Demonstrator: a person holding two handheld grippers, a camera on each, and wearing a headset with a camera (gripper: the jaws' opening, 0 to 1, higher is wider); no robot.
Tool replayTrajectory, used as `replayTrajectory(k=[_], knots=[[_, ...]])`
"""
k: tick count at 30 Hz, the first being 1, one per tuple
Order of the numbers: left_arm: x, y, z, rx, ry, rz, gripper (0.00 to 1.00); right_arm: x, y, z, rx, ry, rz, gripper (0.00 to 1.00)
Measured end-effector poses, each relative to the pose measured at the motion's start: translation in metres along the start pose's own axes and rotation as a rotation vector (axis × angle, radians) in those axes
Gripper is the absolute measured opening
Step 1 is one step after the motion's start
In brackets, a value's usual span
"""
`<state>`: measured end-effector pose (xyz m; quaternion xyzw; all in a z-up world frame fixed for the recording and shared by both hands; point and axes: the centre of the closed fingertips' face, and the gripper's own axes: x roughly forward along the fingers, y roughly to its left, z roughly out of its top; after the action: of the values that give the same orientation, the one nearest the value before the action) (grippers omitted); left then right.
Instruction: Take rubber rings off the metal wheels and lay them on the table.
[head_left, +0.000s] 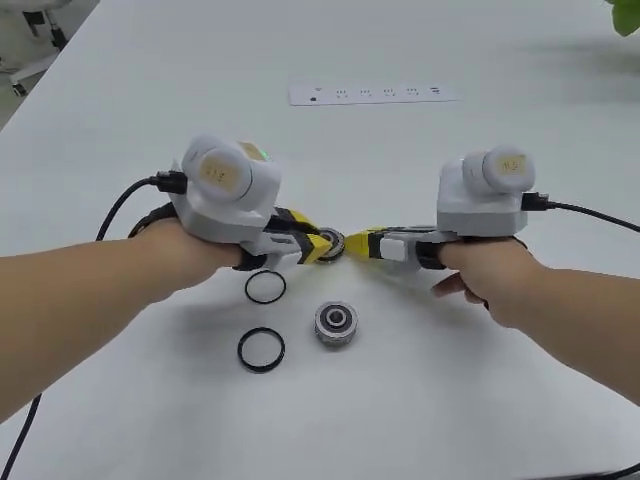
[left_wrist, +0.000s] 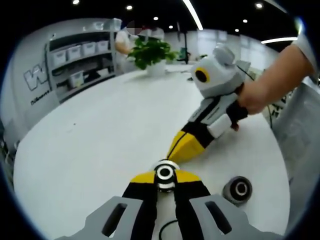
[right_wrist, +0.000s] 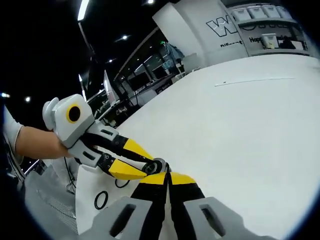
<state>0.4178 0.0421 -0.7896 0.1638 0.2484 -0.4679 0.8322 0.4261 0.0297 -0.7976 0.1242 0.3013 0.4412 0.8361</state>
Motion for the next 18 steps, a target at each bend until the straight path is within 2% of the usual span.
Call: replayTrajectory(k=[4, 6, 13, 18], knots=[[0.000, 0.000, 0.000, 0.006, 0.002, 0.005, 0.12, -0.001, 0.002, 0.003, 0.002, -0.009, 0.004, 0.00], [0.000, 0.000, 0.000, 0.011, 0.004, 0.005, 0.12, -0.001, 0.006, 0.005, 0.027, -0.024, 0.027, 0.00], [0.000, -0.001, 0.001, 0.021, 0.012, 0.008, 0.12, -0.001, 0.007, 0.005, 0.003, -0.013, 0.010, 0.00], [0.000, -0.001, 0.001, 0.025, 0.017, 0.012, 0.12, 0.001, 0.014, 0.006, -0.012, -0.004, 0.028, 0.00]])
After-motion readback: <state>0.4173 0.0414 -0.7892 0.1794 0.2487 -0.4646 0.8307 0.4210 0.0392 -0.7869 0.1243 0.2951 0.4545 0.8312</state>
